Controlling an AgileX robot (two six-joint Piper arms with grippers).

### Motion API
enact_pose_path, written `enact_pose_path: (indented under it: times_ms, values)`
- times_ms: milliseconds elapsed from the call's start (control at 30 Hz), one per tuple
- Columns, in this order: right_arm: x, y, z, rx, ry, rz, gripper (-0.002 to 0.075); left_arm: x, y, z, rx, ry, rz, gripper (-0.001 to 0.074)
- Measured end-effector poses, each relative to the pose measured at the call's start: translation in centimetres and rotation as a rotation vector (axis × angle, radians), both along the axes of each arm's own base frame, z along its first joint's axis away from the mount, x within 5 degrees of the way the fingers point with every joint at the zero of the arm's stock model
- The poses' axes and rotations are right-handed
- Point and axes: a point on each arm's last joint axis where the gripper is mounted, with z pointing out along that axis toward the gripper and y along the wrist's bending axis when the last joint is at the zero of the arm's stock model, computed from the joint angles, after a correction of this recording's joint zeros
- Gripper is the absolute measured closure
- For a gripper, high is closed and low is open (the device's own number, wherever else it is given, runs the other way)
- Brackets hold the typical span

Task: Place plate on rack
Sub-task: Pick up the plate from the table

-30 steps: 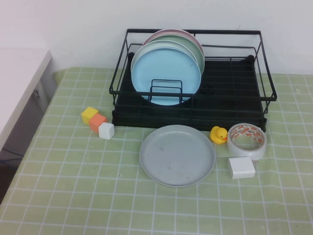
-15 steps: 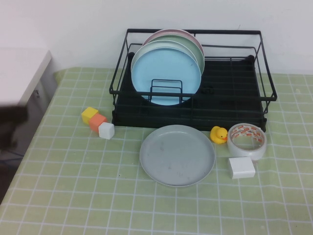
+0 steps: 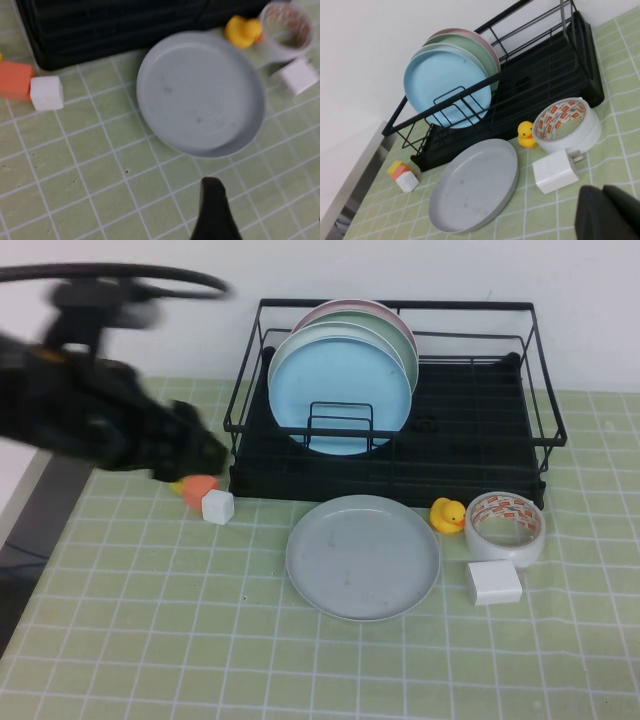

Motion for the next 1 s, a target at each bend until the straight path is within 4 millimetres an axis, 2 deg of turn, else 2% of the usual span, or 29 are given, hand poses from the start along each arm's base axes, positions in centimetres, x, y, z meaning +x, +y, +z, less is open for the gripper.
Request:
enact_pose_path:
  times_ms: [200,367,567,800,933,1000]
  values:
    - [0.0,0.0,0.0,-0.029,-0.007,0.009,0.0728,4.3,-4.6,-4.5,0.126,0.147,0.006,0.0325]
    - [0.0,0.0,0.0,-0.032,-0.006,0.012,0.0728,7.2,-7.8,-9.2,0.171,0.250,-0.023,0.0325]
    - [0.0,0.1,-0.1,-0.034,-0.003,0.019,0.0728,11.0,-9.5,-15.2,0.204,0.333,-0.001,0.0325]
    - [0.0,0.1,-0.1,-0.050,-0.007,0.022,0.0728,13.7,-10.4,-21.2,0.250,0.412,0.050,0.0325]
    - [0.0,0.1,-0.1,-0.054,-0.007,0.024,0.0728,14.3,-10.7,-23.8,0.264,0.450,0.070,0.0325]
    - [0.0,0.1,-0.1,-0.055,-0.007,0.025,0.0728,14.7,-10.8,-23.9,0.259,0.446,0.086,0.0325]
